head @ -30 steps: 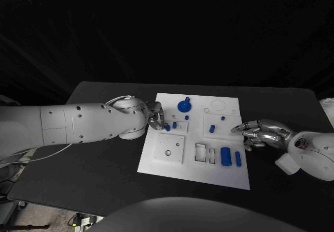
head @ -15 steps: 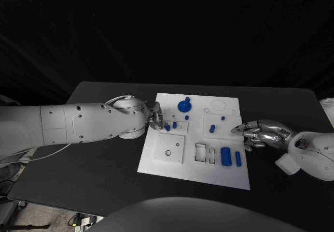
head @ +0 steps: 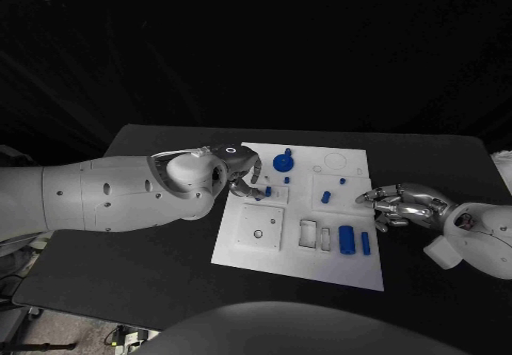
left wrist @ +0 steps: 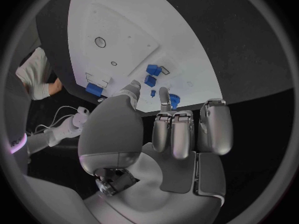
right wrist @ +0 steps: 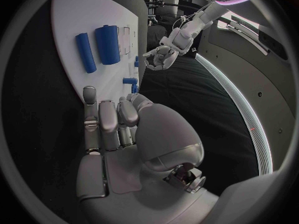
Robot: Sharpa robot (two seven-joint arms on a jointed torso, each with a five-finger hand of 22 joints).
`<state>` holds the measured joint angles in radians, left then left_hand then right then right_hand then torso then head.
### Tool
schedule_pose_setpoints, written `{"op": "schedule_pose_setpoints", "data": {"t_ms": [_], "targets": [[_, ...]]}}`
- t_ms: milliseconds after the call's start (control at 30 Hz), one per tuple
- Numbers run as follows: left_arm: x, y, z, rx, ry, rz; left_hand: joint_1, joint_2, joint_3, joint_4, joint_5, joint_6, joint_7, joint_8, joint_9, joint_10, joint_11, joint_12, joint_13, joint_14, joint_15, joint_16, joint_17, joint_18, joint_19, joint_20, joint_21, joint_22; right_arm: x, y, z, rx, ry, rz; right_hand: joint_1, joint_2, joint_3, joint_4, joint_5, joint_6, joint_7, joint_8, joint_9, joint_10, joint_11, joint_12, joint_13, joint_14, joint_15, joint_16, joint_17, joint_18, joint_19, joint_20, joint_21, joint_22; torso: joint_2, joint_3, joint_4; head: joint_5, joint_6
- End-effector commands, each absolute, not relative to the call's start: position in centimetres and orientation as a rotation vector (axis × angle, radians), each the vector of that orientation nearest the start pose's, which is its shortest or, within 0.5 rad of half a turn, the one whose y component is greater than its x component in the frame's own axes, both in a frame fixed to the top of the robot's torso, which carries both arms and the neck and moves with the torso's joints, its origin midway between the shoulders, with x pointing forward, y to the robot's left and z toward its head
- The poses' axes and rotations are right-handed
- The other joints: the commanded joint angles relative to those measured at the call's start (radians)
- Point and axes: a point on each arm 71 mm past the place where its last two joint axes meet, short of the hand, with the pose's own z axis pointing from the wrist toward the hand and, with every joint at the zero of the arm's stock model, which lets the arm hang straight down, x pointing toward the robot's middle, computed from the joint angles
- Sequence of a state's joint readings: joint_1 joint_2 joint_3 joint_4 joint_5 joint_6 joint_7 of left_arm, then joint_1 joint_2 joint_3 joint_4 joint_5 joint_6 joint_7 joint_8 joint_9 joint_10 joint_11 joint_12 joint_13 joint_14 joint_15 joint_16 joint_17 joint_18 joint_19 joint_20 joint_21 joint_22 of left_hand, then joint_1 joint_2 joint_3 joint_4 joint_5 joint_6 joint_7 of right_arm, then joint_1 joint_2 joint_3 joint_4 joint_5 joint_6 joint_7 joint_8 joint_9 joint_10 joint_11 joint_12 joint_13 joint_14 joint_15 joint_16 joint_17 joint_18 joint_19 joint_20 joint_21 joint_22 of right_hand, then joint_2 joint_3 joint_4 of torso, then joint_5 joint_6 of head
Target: Assemble the parts on the task board
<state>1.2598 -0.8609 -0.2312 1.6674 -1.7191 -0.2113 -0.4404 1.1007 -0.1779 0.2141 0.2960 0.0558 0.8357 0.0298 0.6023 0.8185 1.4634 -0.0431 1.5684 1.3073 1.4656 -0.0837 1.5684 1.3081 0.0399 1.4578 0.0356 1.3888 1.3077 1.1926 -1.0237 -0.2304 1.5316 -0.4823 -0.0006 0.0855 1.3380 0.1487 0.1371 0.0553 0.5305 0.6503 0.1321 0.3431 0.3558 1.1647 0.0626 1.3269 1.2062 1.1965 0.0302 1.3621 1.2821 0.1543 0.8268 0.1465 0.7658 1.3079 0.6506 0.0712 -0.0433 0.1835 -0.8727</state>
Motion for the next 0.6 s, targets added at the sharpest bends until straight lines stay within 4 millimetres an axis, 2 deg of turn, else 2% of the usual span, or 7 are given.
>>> {"op": "schedule_pose_setpoints", "data": {"t_ms": [33, 100, 167, 367, 600], "targets": [[43.8, 16.9, -21.2, 0.637, 1.601, -0.261, -0.003, 0.013, -0.004, 0.0, 0.001, 0.004, 0.001, 0.006, -0.002, 0.107, 0.003, 0.002, 0.263, 0.105, 0.003, 0.002, 0.263, 0.001, 0.014, 0.0, 0.002, 0.209, 43.3, -28.0, -26.3, 0.749, 2.106, 1.167, -0.011, 0.002, 0.006, 0.001, -0.004, -0.001, 0.001, -0.004, 0.0, 0.002, 0.0, 0.007, 0.001, 0.002, 0.002, 0.004, 0.002, 0.01, -0.003, 0.0, 0.006, 0.043, 0.0, -0.0003, -0.0005, 0.003, 0.0], [43.8, 16.6, -21.2, 0.674, 1.588, -0.234, -0.006, 0.025, 0.002, 0.0, 0.012, 0.003, 0.0, 0.01, -0.001, 0.107, 0.003, 0.002, 0.263, 0.105, 0.003, 0.002, 0.263, 0.001, 0.015, 0.0, 0.003, 0.209, 43.2, -28.0, -26.3, 0.749, 2.104, 1.169, -0.011, 0.002, 0.006, 0.001, -0.004, -0.001, 0.001, -0.004, 0.0, 0.002, 0.0, 0.007, 0.001, 0.002, 0.002, 0.004, 0.002, 0.01, -0.003, 0.0, 0.006, 0.043, 0.001, -0.0004, -0.0013, 0.005, 0.0], [43.8, 16.3, -21.3, 0.703, 1.583, -0.209, -0.009, 0.028, 0.004, 0.0, 0.022, 0.0, 0.0, 0.01, -0.002, 0.107, 0.002, 0.002, 0.263, 0.105, 0.003, 0.002, 0.263, 0.001, 0.014, 0.0, 0.002, 0.209, 43.2, -28.0, -26.3, 0.749, 2.104, 1.17, -0.014, 0.002, 0.008, 0.001, -0.005, -0.001, 0.002, -0.004, 0.0, 0.002, 0.0, 0.007, 0.0, 0.002, 0.002, 0.004, 0.001, 0.01, -0.004, 0.0, 0.006, 0.043, 0.001, -0.0002, -0.0014, 0.005, 0.0], [43.8, 15.9, -21.6, 0.776, 1.579, -0.142, -0.021, 0.019, 0.002, 0.0, 0.032, 0.003, -0.001, 0.018, 0.0, 0.107, 0.002, 0.002, 0.263, 0.105, 0.003, 0.002, 0.263, 0.001, 0.014, 0.0, 0.002, 0.209, 43.2, -28.1, -26.3, 0.751, 2.106, 1.167, -0.014, 0.002, 0.008, 0.001, -0.005, -0.001, 0.002, -0.004, 0.0, 0.002, 0.0, 0.007, 0.0, 0.002, 0.002, 0.004, 0.001, 0.01, -0.004, 0.0, 0.006, 0.043, 0.002, 0.0001, -0.0011, -0.001, 0.0], [43.6, 16.0, -22.4, 0.793, 1.614, -0.108, -0.025, 0.015, 0.008, 0.0, 0.04, 0.035, -0.01, 0.078, 0.039, 0.107, -0.001, 0.002, 0.263, 0.105, 0.001, 0.002, 0.263, 0.0, 0.017, -0.001, 0.007, 0.211, 43.2, -28.2, -26.3, 0.753, 2.107, 1.163, -0.015, 0.001, 0.01, 0.001, -0.006, -0.001, 0.002, -0.004, 0.001, 0.002, 0.0, 0.007, 0.0, 0.001, 0.002, 0.004, 0.001, 0.011, -0.005, 0.0, 0.005, 0.042, -0.001, 0.0001, 0.0001, -0.002, 0.0]]}}
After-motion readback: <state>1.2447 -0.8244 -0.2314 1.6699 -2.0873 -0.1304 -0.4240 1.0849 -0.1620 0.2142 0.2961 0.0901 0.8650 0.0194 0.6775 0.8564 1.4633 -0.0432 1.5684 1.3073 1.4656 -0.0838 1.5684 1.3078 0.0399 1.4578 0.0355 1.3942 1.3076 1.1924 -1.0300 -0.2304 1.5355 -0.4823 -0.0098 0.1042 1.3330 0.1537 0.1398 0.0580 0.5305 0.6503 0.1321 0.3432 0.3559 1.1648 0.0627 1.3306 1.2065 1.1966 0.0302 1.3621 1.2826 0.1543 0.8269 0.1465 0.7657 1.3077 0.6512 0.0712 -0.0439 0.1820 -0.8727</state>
